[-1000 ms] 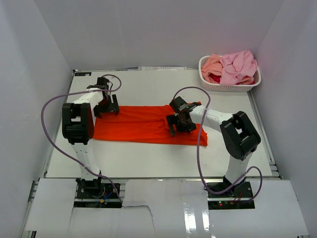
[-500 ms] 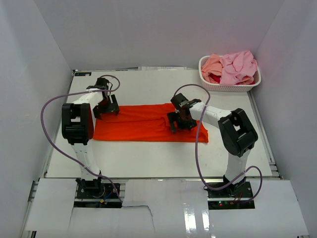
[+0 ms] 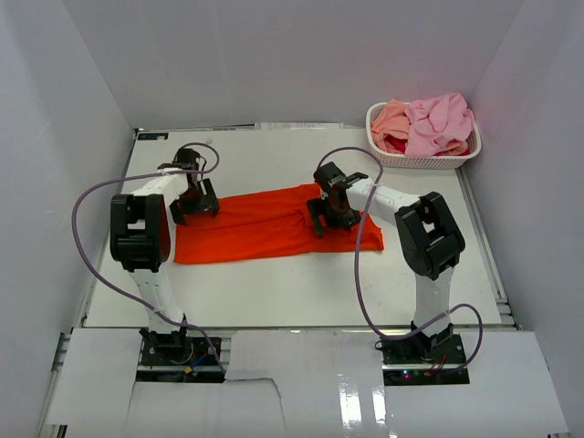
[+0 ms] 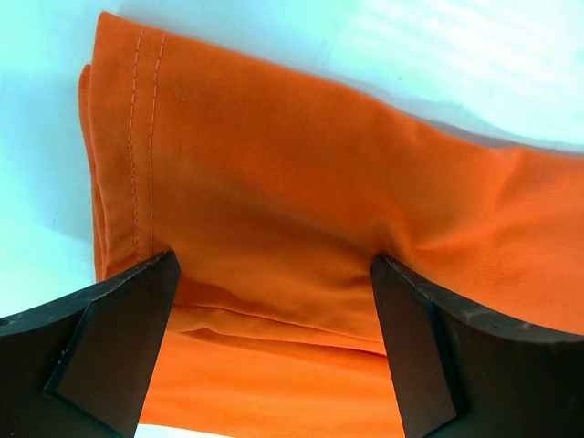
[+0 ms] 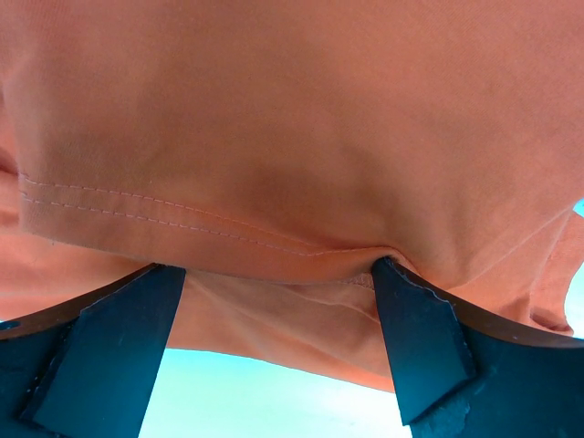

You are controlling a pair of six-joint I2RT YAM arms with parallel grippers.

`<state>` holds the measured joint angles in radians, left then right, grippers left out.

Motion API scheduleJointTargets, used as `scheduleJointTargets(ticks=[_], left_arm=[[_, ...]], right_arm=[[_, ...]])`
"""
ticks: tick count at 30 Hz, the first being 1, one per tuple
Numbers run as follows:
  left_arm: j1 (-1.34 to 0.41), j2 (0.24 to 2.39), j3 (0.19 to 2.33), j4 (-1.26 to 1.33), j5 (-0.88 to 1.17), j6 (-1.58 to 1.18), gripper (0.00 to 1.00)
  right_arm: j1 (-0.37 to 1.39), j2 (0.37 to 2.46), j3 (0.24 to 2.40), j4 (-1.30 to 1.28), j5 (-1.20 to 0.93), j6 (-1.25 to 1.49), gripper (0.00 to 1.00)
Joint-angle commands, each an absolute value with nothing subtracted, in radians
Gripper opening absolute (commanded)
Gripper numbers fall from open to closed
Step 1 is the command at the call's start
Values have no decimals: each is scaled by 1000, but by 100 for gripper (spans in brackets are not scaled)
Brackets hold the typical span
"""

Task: Fold and stack the t-shirts
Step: Rotate the tshirt 90 degrees

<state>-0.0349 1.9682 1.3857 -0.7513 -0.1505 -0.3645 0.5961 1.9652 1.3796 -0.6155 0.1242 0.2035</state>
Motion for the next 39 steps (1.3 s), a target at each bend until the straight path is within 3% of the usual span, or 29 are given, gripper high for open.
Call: scheduleJointTargets(ticks=[1,23,39], left_arm=[[-37,1960,1303,-857,-206,-348,98],[-38,1786,1117,-859,-244,-431,98],[-54,1545,989,-851,-40,-549,98]], right_arm=[[589,2022,1449,-612,109,149,90],[537,2304,1879,-725,77,34,90],[508,2447,2094,-709,-38,22,90]])
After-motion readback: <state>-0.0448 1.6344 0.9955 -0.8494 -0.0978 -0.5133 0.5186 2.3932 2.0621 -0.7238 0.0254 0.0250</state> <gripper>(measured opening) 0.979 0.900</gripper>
